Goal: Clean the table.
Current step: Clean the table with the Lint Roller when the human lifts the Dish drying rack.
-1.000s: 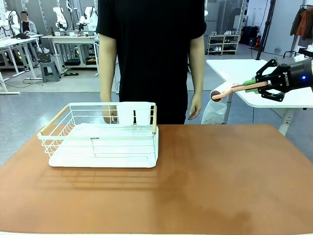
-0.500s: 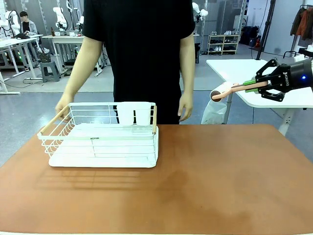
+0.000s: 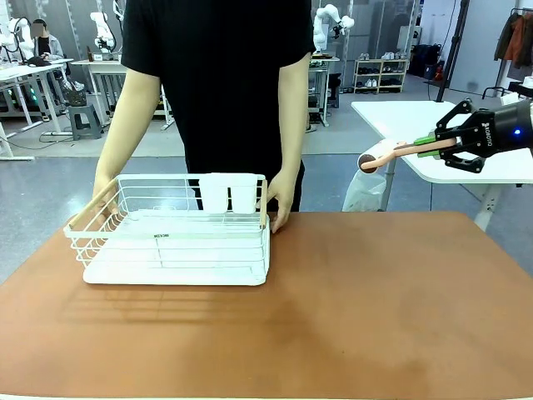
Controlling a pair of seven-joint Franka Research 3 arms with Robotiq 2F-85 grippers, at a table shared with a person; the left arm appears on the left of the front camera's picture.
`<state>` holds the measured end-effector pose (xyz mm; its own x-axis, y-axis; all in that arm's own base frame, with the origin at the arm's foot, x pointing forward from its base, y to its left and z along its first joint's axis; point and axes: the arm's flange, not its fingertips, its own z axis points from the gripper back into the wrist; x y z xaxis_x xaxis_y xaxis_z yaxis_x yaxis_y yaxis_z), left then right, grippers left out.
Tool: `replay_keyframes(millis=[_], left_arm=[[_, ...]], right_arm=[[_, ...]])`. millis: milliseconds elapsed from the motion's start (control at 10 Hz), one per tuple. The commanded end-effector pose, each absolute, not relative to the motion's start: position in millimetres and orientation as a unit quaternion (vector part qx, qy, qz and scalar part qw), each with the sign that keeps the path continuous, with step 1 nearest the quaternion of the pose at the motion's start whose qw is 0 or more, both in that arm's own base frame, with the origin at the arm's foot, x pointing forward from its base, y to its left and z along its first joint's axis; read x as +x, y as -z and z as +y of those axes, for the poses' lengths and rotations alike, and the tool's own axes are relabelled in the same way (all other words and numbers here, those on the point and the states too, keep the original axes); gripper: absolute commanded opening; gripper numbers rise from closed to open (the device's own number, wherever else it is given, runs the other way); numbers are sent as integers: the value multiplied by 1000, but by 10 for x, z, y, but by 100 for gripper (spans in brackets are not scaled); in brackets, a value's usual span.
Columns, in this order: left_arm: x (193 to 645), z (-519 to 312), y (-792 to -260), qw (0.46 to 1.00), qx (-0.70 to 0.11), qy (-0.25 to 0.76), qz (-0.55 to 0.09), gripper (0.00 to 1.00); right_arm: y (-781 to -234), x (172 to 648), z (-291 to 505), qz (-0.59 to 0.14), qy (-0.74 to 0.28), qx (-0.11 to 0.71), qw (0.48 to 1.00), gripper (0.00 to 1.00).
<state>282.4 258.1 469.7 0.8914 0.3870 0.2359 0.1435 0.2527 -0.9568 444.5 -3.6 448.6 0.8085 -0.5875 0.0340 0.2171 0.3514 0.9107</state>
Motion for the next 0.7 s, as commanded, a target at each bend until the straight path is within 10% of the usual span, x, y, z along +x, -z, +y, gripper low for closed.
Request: replay_keyframes(millis=[0,600], left_arm=[[2798,2605,-4702,758,-609,-69,-224,100],[2798,2605,-4702,758,-609,-69,-224,100]], right_arm=[[-4489,4446,-25,-181,250,512,802,2],[-4489,4446,-25,-181,250,512,802,2]])
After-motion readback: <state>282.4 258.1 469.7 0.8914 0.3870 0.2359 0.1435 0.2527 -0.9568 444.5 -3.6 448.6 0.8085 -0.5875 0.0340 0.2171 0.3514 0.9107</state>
